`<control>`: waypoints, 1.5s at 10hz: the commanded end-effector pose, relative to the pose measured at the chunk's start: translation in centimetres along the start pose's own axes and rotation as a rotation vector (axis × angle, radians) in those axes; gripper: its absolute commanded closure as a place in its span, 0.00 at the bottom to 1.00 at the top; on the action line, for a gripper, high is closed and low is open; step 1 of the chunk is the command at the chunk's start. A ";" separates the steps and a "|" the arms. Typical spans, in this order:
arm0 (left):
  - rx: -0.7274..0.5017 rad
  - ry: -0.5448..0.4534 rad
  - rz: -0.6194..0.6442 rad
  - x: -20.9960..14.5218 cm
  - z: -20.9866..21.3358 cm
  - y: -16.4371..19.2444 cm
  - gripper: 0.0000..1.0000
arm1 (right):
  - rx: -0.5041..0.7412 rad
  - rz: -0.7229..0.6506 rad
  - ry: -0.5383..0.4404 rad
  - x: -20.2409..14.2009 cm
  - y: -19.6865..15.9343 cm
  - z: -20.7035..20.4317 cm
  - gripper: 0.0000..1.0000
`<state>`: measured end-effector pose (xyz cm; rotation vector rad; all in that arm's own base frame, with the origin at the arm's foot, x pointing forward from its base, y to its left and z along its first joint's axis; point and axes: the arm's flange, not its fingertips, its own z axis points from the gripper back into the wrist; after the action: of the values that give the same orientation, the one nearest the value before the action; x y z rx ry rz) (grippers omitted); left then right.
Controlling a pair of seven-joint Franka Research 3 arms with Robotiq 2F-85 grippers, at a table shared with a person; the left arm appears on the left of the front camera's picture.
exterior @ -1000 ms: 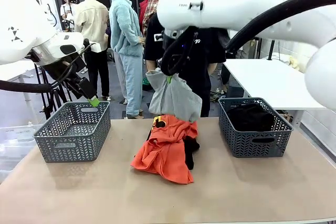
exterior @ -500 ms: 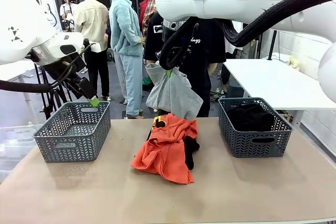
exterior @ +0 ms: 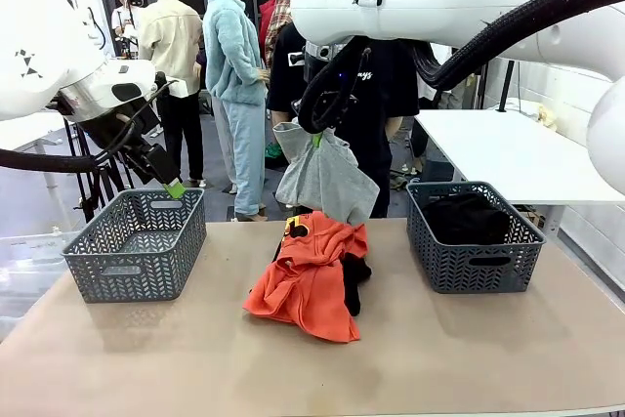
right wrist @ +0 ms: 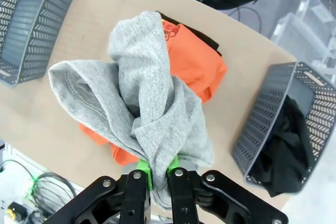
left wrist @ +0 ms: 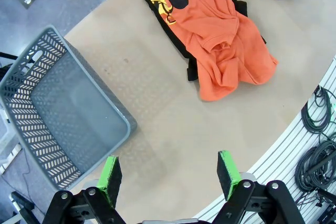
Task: Sort the tops and bottoms.
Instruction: Sort the clothes according to human instructions.
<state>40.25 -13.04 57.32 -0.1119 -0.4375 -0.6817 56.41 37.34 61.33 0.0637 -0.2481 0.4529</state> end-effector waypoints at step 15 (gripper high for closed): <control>0.004 -0.001 0.002 0.1 0.1 0.2 0.05 | 0.011 -0.003 -0.005 0.1 0.0 0.3 1.00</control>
<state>40.25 -13.04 57.32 -0.1119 -0.4375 -0.6817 56.41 37.34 61.33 0.0637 -0.2482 0.4529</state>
